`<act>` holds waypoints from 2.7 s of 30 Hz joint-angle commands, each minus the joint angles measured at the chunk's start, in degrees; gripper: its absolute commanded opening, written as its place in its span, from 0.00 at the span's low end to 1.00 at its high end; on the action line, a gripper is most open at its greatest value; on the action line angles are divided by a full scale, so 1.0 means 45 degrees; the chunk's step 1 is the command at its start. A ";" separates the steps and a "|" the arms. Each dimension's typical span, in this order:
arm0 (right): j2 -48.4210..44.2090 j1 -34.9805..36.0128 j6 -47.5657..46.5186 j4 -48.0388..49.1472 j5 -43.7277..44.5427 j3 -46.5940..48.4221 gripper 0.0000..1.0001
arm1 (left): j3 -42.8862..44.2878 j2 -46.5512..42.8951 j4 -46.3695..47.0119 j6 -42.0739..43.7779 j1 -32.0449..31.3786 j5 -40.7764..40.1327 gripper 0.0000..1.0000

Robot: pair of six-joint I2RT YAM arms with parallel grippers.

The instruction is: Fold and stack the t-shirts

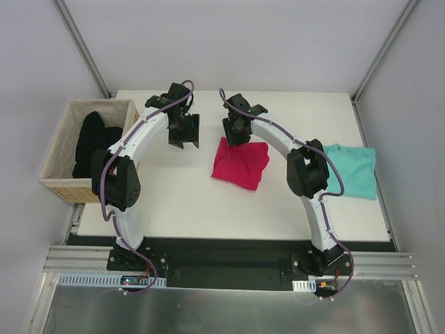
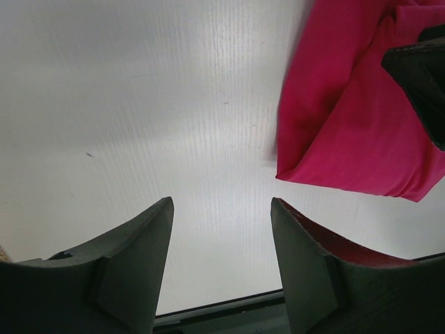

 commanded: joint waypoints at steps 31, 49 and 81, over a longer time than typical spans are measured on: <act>0.0556 -0.0363 -0.0501 -0.1182 0.0863 0.2384 0.01 | 0.0708 -0.0497 -0.0046 -0.0037 0.0419 0.0318 0.59; 0.0380 0.0360 -0.1185 -0.1280 0.0492 0.2580 0.01 | 0.0513 -0.0692 -0.0007 -0.0174 0.0419 0.0358 0.58; -0.0265 0.0887 -0.1517 -0.0597 0.0766 0.2482 0.01 | 0.0435 -0.0555 -0.0007 -0.0174 0.0419 0.0651 0.58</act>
